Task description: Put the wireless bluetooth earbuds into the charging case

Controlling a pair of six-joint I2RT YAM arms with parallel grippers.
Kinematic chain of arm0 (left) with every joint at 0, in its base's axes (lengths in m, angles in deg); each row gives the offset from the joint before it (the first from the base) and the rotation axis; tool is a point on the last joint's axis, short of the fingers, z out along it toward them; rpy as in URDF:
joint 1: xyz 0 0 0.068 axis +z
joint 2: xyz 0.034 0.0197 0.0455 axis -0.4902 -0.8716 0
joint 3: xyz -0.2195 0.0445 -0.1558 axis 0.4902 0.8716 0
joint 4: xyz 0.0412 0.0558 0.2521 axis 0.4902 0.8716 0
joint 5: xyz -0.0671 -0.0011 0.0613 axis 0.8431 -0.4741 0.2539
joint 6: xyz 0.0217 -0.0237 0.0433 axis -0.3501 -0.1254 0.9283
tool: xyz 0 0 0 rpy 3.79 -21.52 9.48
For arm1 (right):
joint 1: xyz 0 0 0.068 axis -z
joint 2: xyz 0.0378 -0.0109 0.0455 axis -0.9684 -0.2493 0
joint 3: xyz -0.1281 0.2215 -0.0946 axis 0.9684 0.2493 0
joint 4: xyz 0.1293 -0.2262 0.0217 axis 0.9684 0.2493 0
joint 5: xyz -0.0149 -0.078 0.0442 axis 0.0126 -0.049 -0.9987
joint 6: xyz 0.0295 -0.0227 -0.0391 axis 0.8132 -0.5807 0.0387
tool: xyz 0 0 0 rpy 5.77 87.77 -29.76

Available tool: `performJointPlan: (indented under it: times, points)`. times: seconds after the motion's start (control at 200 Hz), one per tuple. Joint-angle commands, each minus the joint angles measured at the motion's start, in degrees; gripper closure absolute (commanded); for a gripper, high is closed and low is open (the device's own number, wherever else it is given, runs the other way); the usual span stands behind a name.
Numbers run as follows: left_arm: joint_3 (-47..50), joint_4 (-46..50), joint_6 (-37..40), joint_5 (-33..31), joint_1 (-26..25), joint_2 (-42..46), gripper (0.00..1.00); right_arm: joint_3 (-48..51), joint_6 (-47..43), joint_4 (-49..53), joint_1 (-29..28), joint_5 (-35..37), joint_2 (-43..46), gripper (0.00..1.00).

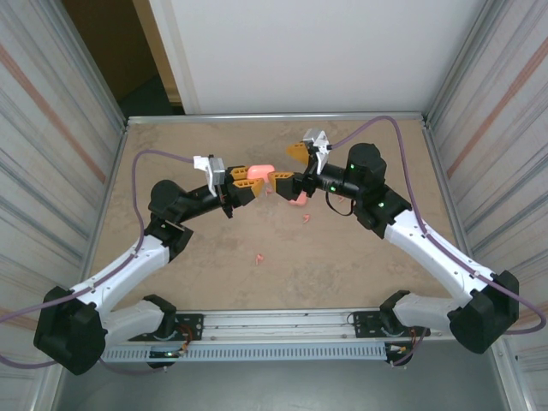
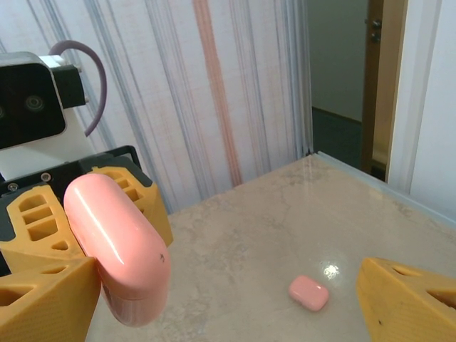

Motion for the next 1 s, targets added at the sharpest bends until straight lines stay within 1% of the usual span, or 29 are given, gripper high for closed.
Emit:
performJointPlan:
  times: [0.0, 0.441, 0.601, 0.762, 0.822, 0.902, 0.997]
  points:
    - [0.5, -1.3, 1.5, 4.4, -0.9, 1.9, 1.0, -2.4, 1.6, -0.6, 1.5, 3.1, -0.9, 0.09]
    - [0.7, 0.0, 1.9, 4.6, -1.0, 2.0, 1.0, -3.4, 1.6, -0.4, 2.0, 2.5, -1.4, 0.09]
    - [0.8, 1.4, 2.5, 3.5, -1.0, 2.4, 1.0, -3.6, 1.8, -0.4, 2.0, 1.5, -1.1, 0.09]
    - [0.5, 6.3, 3.9, -0.9, -1.0, 3.4, 1.0, -2.7, 1.6, 0.1, 2.0, 1.4, 1.2, 0.08]
    - [1.1, 7.5, 4.4, -3.2, -1.0, 4.1, 1.0, -2.2, 1.1, 1.1, 2.1, 2.1, 2.3, 0.06]
    - [2.0, 7.9, 5.0, -5.8, -1.0, 5.2, 1.0, -1.9, 0.2, 3.4, 2.0, 3.1, 3.7, 0.0]
    - [2.9, 8.8, 5.9, -8.1, -1.0, 6.7, 1.0, -1.5, -1.0, 6.4, 2.1, 4.5, 5.3, 0.01]
